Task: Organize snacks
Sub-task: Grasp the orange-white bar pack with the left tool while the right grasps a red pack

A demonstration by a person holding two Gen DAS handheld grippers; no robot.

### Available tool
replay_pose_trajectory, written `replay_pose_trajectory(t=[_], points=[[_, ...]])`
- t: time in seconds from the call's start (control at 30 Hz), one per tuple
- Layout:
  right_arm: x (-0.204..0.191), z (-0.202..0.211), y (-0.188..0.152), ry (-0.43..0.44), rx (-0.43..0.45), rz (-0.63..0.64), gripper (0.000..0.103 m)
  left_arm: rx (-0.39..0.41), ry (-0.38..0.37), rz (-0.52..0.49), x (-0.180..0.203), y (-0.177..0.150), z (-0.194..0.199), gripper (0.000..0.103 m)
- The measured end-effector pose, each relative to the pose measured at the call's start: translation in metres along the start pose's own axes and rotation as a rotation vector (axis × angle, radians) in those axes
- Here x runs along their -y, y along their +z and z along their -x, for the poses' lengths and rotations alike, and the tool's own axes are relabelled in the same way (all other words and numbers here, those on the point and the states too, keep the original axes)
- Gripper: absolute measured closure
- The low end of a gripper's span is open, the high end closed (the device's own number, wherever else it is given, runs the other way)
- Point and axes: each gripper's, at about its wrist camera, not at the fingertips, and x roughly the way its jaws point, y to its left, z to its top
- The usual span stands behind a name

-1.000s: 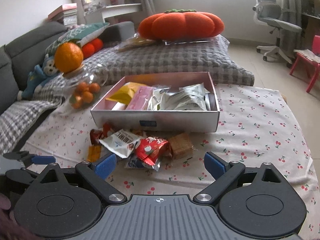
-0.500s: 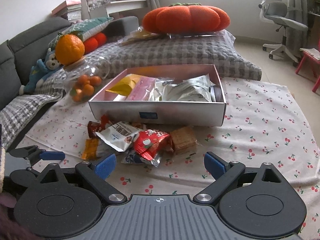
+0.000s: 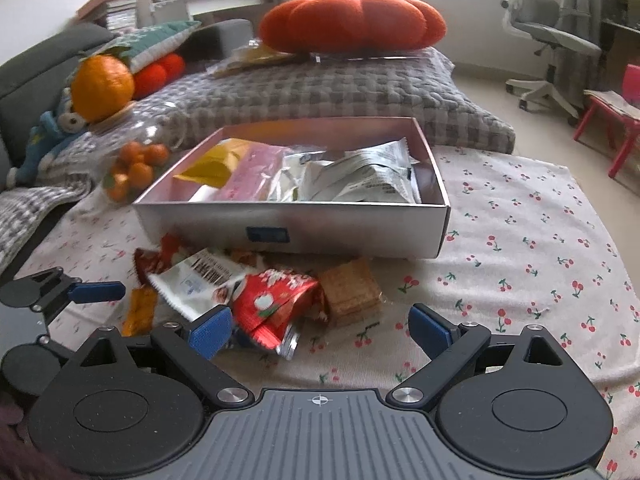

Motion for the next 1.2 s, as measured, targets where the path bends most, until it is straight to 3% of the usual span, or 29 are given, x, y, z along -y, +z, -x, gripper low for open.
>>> replay_pose_trajectory(t=[0.17, 0.27, 0.43, 0.53, 1.07, 1.17, 1.2], points=[[0.000, -0.015, 0.007, -0.016, -0.011, -0.051, 0.007, -0.018, -0.027, 0.029, -0.001, 0.006, -0.007, 0.012], [0.002, -0.022, 0.009, -0.016, -0.020, -0.089, 0.007, -0.024, -0.043, 0.041, 0.001, 0.008, -0.007, 0.023], [0.004, -0.027, 0.010, -0.025, -0.036, -0.116, 0.007, -0.036, -0.076, 0.028, 0.005, 0.010, -0.003, 0.051], [0.006, -0.025, 0.009, -0.028, -0.042, -0.109, 0.007, -0.048, -0.085, 0.025, 0.007, 0.010, 0.001, 0.062], [0.030, 0.000, -0.007, -0.093, -0.062, -0.043, 0.007, -0.093, -0.009, 0.055, -0.014, -0.013, 0.029, 0.064], [0.033, 0.004, -0.007, -0.061, -0.064, -0.044, 0.007, -0.097, -0.058, 0.072, -0.020, -0.015, 0.034, 0.061], [0.032, 0.006, -0.007, -0.040, -0.062, -0.043, 0.007, -0.090, -0.079, 0.077, -0.021, -0.016, 0.036, 0.055]])
